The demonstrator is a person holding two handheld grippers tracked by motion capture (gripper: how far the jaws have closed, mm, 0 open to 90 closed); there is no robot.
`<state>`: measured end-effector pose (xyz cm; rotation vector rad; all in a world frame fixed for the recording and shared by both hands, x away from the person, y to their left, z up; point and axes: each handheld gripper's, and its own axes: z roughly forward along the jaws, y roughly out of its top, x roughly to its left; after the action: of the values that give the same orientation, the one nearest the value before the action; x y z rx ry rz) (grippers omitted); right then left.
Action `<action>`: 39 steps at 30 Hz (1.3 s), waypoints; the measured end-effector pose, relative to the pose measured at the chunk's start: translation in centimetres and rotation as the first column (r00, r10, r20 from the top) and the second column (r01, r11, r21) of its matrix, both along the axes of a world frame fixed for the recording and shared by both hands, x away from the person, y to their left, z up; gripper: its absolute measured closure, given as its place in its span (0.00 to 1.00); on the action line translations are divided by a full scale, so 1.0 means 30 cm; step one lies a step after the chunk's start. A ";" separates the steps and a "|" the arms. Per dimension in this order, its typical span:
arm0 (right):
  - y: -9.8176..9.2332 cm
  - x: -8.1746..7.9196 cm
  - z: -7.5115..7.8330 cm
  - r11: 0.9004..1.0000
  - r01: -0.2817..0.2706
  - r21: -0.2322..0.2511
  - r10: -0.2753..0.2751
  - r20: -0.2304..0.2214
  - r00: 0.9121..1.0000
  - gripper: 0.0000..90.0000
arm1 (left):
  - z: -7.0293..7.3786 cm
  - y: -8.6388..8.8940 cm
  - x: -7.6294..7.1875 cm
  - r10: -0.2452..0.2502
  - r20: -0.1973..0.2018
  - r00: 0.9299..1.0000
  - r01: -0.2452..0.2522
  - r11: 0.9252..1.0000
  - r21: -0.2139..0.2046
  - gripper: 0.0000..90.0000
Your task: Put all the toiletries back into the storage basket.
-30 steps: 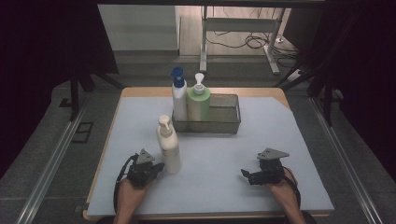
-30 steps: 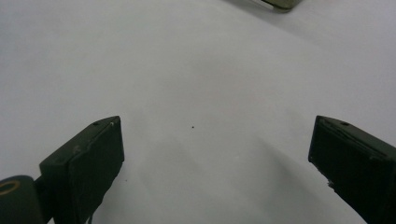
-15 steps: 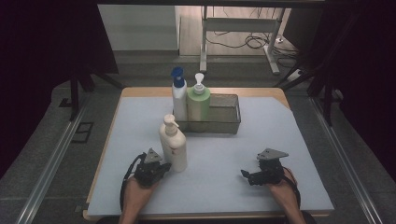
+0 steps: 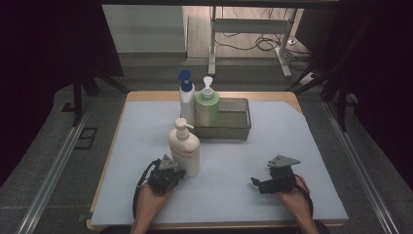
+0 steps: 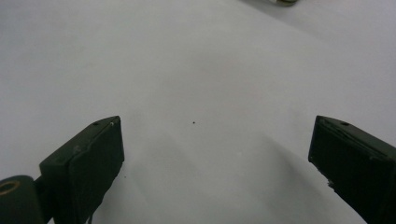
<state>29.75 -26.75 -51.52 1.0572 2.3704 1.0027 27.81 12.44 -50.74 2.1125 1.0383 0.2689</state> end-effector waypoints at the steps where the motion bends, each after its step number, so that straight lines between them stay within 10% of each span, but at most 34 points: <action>1: -0.001 0.000 0.000 1.000 0.000 0.000 0.000 -0.001 1.000 0.04 | -0.001 -0.003 0.002 -0.001 0.000 1.000 0.001 1.000 -0.004 1.00; 11: -0.005 -0.002 0.006 1.000 -0.003 0.013 0.003 0.003 1.000 0.04 | -0.004 -0.013 -0.022 -0.033 -0.007 0.999 0.033 0.999 0.011 0.95; 34: 0.053 -0.014 0.064 0.987 -0.117 0.106 0.122 -0.040 0.992 0.00 | -0.025 0.105 -0.063 0.061 0.025 0.998 -0.063 0.994 0.093 0.17; 39: 0.080 -0.010 0.086 0.981 -0.138 0.135 0.146 -0.051 0.988 0.00 | -0.031 0.127 -0.069 0.083 0.014 0.996 -0.084 0.990 0.113 0.14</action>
<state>29.46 -24.36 -48.95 0.9872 2.4875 1.2083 25.74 16.26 -51.67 2.1697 1.1318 0.3865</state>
